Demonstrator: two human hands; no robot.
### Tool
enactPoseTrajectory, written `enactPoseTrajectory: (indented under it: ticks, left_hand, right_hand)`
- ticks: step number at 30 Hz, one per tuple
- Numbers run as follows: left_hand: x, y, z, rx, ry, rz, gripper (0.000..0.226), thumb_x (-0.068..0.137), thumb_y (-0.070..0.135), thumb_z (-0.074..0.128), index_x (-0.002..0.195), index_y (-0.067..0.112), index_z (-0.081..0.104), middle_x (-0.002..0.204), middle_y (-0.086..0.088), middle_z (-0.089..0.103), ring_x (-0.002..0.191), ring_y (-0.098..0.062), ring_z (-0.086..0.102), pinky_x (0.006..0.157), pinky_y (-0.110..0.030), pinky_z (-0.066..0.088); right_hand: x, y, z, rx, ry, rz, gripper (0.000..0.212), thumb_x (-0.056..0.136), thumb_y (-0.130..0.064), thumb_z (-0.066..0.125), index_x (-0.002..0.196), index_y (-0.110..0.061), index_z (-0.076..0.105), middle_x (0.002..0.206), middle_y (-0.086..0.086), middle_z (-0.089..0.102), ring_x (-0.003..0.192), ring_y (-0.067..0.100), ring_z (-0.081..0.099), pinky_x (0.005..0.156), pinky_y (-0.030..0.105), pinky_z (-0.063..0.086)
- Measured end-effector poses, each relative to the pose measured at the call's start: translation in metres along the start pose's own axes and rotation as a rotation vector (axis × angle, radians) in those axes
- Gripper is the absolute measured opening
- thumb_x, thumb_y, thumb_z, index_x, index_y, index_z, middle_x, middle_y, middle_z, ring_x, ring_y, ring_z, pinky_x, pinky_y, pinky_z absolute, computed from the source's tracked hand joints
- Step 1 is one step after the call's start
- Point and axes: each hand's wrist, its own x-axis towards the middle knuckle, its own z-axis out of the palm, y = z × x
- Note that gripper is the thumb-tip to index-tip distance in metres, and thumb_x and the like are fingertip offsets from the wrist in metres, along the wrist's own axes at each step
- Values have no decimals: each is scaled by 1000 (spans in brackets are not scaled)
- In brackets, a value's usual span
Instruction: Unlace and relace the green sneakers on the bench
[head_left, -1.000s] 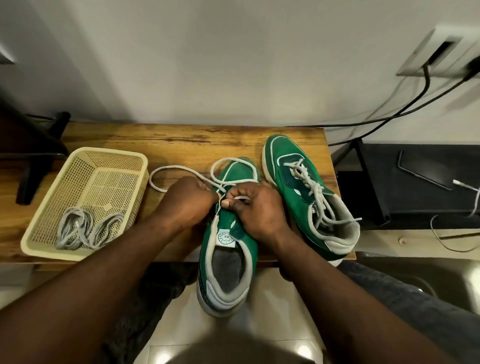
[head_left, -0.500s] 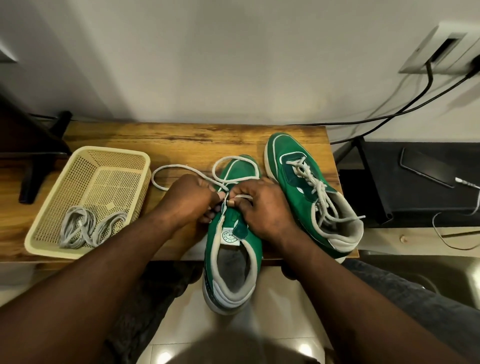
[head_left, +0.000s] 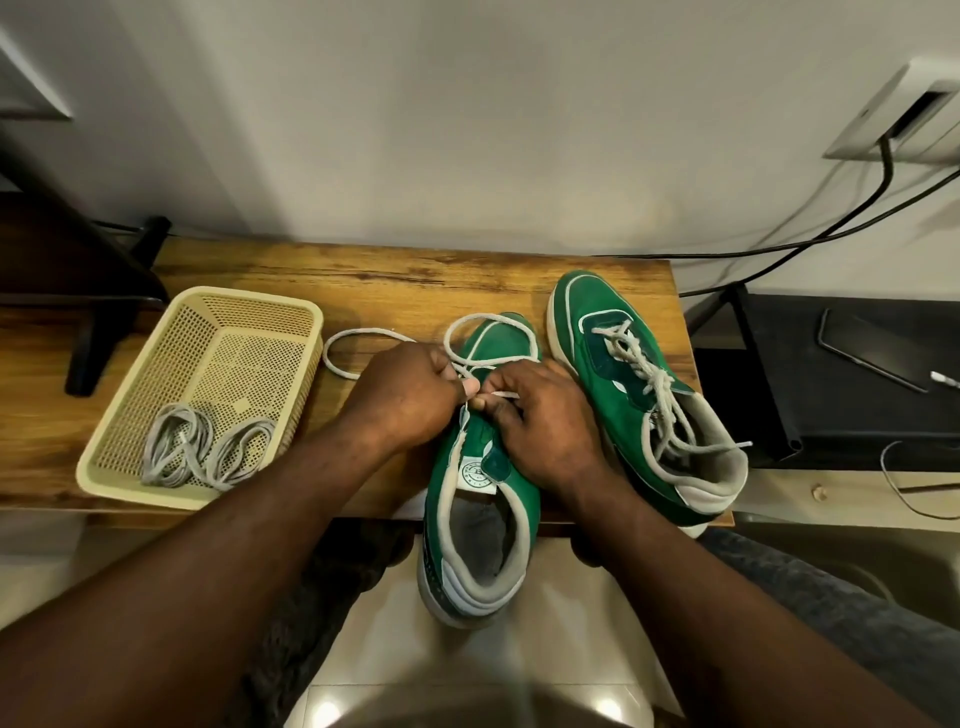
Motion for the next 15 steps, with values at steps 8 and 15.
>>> enactPoseTrajectory:
  ticks: [8, 15]
  left_hand:
    - [-1, 7, 0, 402, 21, 123, 17, 104, 35, 59, 104, 20, 67, 102, -6, 70, 95, -27, 63, 73, -34, 43]
    - [-15, 19, -16, 794, 116, 241, 31, 100, 35, 62, 125, 17, 66, 120, -8, 61, 115, -34, 57, 83, -43, 45]
  right_hand:
    - [-3, -17, -12, -239, -73, -3, 34, 89, -52, 71, 117, -36, 59, 121, -12, 64, 120, 19, 48, 99, 53, 43]
    - [-3, -36, -18, -487, -110, 8, 68, 85, -68, 68, 143, -39, 46, 139, -3, 53, 132, 23, 43, 105, 54, 42]
